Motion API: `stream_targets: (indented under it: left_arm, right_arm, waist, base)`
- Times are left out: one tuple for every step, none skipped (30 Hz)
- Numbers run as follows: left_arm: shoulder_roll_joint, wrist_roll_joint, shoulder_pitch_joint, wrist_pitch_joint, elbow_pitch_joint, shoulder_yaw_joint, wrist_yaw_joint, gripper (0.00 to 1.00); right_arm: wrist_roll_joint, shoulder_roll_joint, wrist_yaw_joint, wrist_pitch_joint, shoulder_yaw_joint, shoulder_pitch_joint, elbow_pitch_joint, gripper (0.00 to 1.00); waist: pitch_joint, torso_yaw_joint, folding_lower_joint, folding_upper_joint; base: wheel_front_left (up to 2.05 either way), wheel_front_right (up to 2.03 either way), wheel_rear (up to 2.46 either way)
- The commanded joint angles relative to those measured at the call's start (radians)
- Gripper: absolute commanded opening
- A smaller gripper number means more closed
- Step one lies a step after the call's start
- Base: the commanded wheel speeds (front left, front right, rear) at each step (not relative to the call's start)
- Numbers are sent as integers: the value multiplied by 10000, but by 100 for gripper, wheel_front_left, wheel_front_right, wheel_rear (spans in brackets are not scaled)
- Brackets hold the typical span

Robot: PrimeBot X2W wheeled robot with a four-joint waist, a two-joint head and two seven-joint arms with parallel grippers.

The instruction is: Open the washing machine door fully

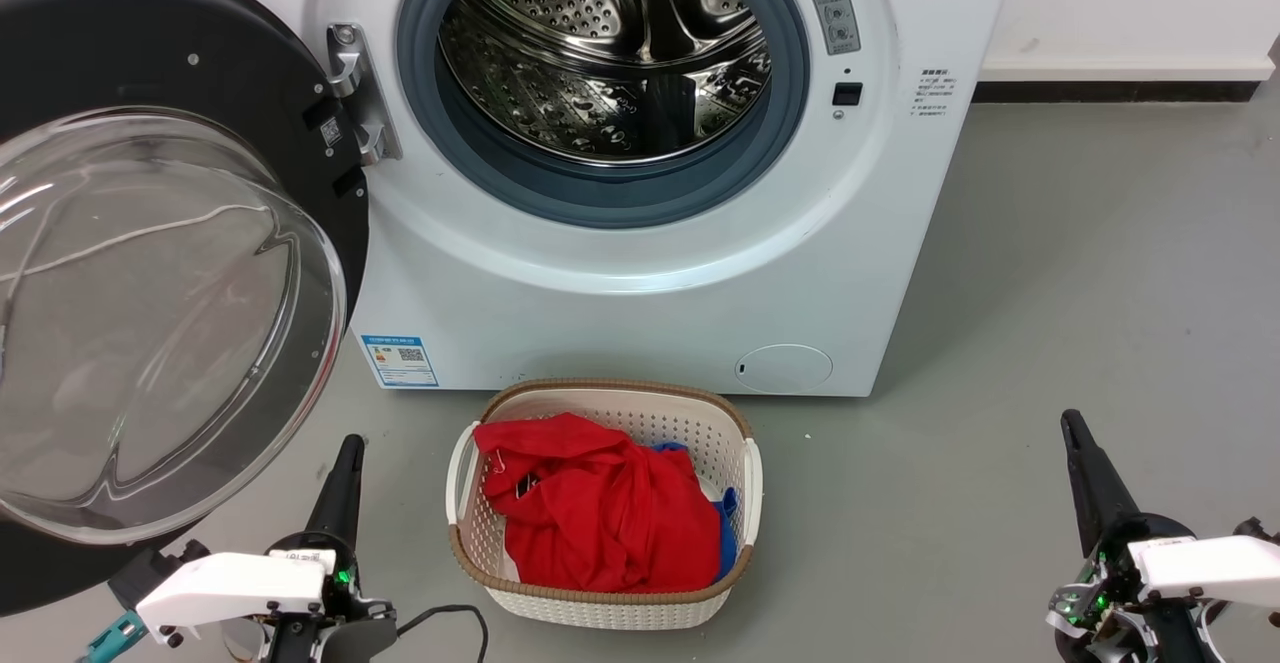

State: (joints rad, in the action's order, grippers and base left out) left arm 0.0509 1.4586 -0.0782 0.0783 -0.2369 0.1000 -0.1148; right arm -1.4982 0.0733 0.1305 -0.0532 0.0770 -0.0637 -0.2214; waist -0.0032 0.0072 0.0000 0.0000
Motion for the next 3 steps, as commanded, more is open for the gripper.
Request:
stream_targets:
  left_arm:
    - [0,196,-177,62,4,32,-53,0]
    - [-1,284,-184,82,-4,42,-63,0]
    - [-1,364,-196,103,-12,52,-74,0]
  right_arm:
    - [-197,17,4,-43,19,-242,-21,0]
    - [-269,15,4,-68,23,-258,-29,0]
    - [-342,12,4,-83,24,-266,-44,0]
  waist:
    - [4,-5,0,0]
    - [7,-8,0,0]
    - [10,-12,0,0]
  base:
    - [0,0,0]
    - [0,0,0]
    - [0,0,0]
